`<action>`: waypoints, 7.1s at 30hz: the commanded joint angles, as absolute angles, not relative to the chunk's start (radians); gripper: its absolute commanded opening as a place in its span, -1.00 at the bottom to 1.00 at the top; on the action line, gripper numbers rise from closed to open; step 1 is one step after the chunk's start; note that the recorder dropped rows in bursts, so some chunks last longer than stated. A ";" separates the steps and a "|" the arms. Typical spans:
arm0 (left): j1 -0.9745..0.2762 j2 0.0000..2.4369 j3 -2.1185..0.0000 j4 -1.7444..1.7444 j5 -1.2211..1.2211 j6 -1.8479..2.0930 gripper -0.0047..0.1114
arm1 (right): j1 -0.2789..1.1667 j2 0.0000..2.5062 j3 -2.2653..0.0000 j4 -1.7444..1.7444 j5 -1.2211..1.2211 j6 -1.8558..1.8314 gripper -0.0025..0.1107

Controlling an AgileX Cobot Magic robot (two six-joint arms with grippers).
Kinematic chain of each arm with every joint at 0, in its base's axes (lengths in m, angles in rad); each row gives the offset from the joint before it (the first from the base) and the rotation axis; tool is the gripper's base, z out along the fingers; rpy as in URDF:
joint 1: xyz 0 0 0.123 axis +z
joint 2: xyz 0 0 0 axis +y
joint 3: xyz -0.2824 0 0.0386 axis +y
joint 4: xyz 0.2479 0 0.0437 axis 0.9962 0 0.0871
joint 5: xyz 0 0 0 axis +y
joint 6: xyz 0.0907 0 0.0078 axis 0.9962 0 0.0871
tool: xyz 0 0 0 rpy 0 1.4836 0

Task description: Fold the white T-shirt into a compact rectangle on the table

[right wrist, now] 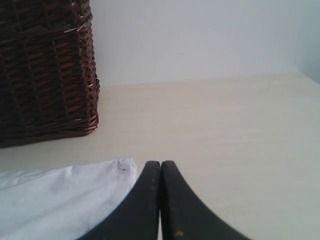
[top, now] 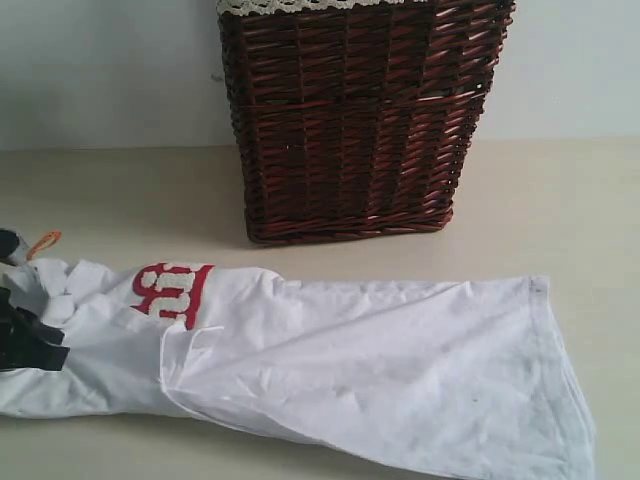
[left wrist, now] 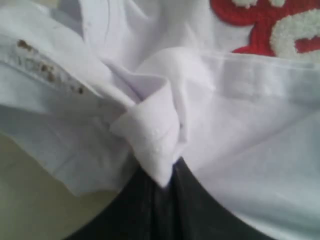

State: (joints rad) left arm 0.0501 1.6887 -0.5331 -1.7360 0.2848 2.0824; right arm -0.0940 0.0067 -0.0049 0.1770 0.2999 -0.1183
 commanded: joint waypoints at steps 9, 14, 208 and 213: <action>0.079 1.546 -0.533 -1.744 0.464 2.052 -0.92 | -0.094 0.000 0.000 0.177 0.290 -0.122 -0.96; 0.079 1.483 -0.535 -1.744 0.449 2.064 -0.92 | -0.094 0.000 0.000 0.177 0.290 -0.122 -0.96; -0.522 1.366 -0.655 -1.146 -0.252 1.577 -0.92 | -0.094 0.000 0.000 0.177 0.309 -0.122 -0.96; -0.582 1.430 -0.655 -1.148 -0.213 1.489 -0.92 | -0.094 0.000 0.000 0.177 0.309 -0.122 -0.96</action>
